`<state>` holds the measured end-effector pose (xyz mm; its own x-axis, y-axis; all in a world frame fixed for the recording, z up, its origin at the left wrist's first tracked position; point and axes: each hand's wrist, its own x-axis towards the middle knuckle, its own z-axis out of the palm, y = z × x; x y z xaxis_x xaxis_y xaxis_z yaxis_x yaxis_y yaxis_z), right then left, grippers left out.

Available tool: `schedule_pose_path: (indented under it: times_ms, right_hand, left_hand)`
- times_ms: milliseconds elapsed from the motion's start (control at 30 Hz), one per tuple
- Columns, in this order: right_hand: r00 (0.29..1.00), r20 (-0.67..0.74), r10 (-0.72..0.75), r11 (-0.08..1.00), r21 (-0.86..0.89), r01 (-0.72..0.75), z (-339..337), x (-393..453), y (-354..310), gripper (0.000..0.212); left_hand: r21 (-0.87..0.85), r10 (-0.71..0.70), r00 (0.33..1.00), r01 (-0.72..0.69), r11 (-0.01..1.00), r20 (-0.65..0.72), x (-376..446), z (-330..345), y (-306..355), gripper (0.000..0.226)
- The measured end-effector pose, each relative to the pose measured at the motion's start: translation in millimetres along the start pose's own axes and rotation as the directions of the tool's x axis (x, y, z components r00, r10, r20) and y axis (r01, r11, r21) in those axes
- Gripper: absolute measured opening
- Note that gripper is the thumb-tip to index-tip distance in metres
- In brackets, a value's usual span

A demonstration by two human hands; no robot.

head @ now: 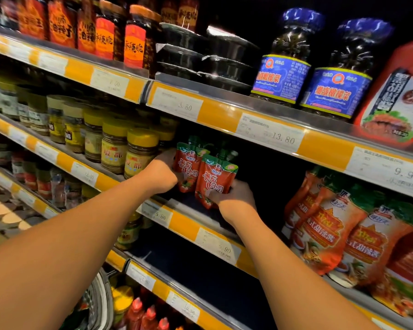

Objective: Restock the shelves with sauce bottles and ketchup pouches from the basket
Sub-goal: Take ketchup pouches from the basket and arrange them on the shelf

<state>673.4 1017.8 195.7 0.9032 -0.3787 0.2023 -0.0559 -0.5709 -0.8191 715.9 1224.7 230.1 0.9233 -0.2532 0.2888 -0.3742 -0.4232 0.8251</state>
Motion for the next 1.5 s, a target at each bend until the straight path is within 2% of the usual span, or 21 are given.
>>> schedule_pose_path:
  times_ms: [67, 200, 367, 567, 867, 1000, 1167, 1233, 1333, 1433, 1500]
  right_hand:
    - [1.0, -0.007, -0.017, 1.0, -0.01, 0.017, 2.8, 4.2, -0.5, 0.029]
    - [0.999, -0.007, -0.045, 0.999, -0.02, 0.045, 6.1, 12.5, -0.8, 0.025]
    - [0.998, 0.014, -0.068, 0.998, -0.013, 0.068, 8.0, 16.1, -3.7, 0.035]
    - [0.998, 0.003, -0.065, 0.998, -0.011, 0.065, 10.6, 18.4, -2.6, 0.022]
    - [0.999, 0.006, -0.052, 0.998, 0.036, 0.051, 8.7, 10.9, -2.0, 0.023]
    - [0.999, 0.025, -0.03, 0.999, 0.032, 0.03, 5.0, 5.9, -5.5, 0.027]
    - [0.998, 0.057, 0.01, 0.998, 0.062, -0.014, -1.9, -0.8, -7.7, 0.044]
    - [0.998, 0.065, 0.017, 0.997, 0.078, -0.022, -6.1, -2.3, -8.3, 0.043]
    - [0.993, 0.116, 0.027, 0.998, 0.061, -0.035, -17.9, -9.8, -13.0, 0.044]
    - [0.985, 0.173, 0.03, 0.997, 0.07, -0.042, -34.2, -26.6, -21.7, 0.045]
    - [0.994, 0.113, 0.002, 0.998, 0.059, -0.009, -45.5, -45.0, -28.4, 0.047]
  left_hand:
    - [0.038, -0.008, 1.0, 0.007, 0.999, 0.015, 4.3, 0.0, 1.9, 0.061]
    - [0.227, -0.002, 1.0, 0.002, 0.974, 0.0, 12.4, 2.3, 5.7, 0.057]
    - [0.257, 0.0, 1.0, -0.005, 0.966, 0.019, 19.9, 5.6, 0.4, 0.049]
    - [0.176, -0.075, 0.997, 0.074, 0.982, 0.001, 23.6, 8.5, -9.2, 0.049]
    - [0.179, -0.08, 0.997, 0.078, 0.981, 0.002, 20.3, 9.4, -9.6, 0.043]
    - [0.161, -0.076, 0.997, 0.077, 0.984, -0.01, 15.1, 6.1, -1.4, 0.045]
    - [0.099, -0.074, 0.997, 0.073, 0.992, 0.002, 4.0, -2.0, 7.0, 0.058]
    - [0.09, -0.079, 0.997, 0.079, 0.993, -0.006, -2.5, -5.1, 6.3, 0.061]
    - [0.093, -0.12, 0.993, 0.12, 0.988, -0.012, -19.5, -11.6, 0.2, 0.046]
    - [0.06, -0.03, 0.998, 0.033, 0.998, -0.049, -50.4, -19.8, -3.6, 0.057]
    - [0.001, 0.063, 0.996, -0.063, 0.998, -0.068, -77.8, -26.5, -2.1, 0.059]
